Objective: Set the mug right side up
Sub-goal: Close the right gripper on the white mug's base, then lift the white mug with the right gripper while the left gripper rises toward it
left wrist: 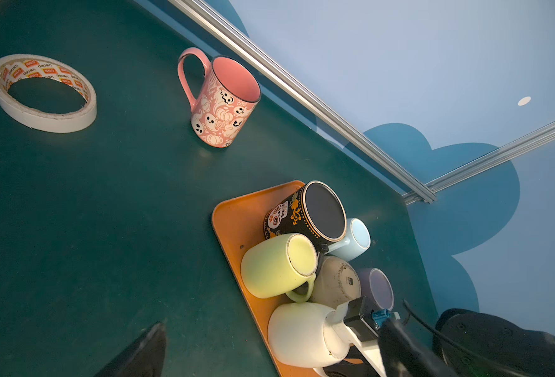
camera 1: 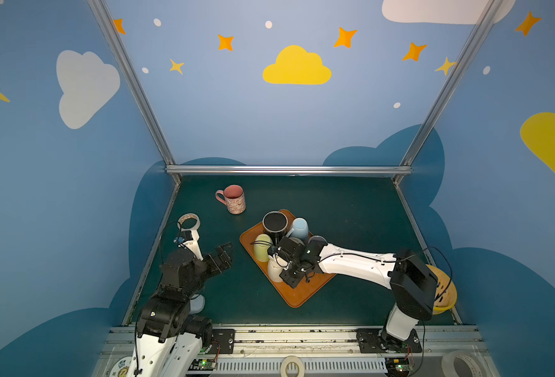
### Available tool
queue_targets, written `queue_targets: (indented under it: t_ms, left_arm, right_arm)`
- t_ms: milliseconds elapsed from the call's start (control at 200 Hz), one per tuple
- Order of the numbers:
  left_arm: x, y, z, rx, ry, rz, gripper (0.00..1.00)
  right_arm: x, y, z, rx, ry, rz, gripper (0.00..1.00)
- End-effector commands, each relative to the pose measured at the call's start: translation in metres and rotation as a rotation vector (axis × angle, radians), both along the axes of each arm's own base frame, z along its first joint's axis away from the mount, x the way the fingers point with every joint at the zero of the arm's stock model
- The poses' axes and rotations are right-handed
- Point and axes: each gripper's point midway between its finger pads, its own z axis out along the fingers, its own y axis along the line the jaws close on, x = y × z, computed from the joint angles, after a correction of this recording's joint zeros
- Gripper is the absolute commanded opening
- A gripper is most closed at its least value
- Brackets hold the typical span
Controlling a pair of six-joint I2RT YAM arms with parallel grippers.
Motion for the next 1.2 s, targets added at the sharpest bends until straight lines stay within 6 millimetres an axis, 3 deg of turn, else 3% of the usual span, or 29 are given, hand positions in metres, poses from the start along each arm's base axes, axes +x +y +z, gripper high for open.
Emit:
queue_targets:
  t_ms: [0, 105, 371, 561, 671, 786, 966, 1197]
  left_arm:
    - [-0.004, 0.0, -0.003, 0.009, 0.003, -0.009, 1.0]
    - [-0.004, 0.0, -0.003, 0.009, 0.0, -0.008, 1.0]
    - [-0.004, 0.0, -0.003, 0.011, 0.0, -0.008, 1.0]
    - [-0.004, 0.0, -0.003, 0.012, 0.0, -0.009, 1.0]
    - [-0.003, 0.0, -0.003, 0.01, -0.002, -0.009, 1.0]
    - [-0.004, -0.002, -0.002, 0.005, -0.008, -0.018, 1.0]
    - [-0.008, -0.002, 0.007, -0.003, -0.06, -0.022, 1.0]
    - [-0.011, -0.002, 0.014, -0.038, -0.116, -0.014, 1.0]
  right_arm:
    - [-0.001, 0.005, -0.002, -0.02, -0.002, -0.01, 0.12]
    - [0.0, 0.004, -0.005, -0.039, -0.011, -0.022, 0.24]
    - [0.005, 0.005, -0.01, -0.066, -0.019, -0.058, 0.23]
    - [0.006, 0.006, -0.011, -0.066, -0.017, -0.066, 0.14]
    - [0.005, 0.005, -0.012, -0.07, -0.012, -0.067, 0.0]
    - [0.003, 0.005, -0.012, -0.071, -0.002, -0.062, 0.0]
    - [0.002, 0.008, 0.003, -0.025, -0.016, -0.061, 0.0]
    - [-0.002, 0.01, 0.043, 0.103, -0.045, -0.058, 0.0]
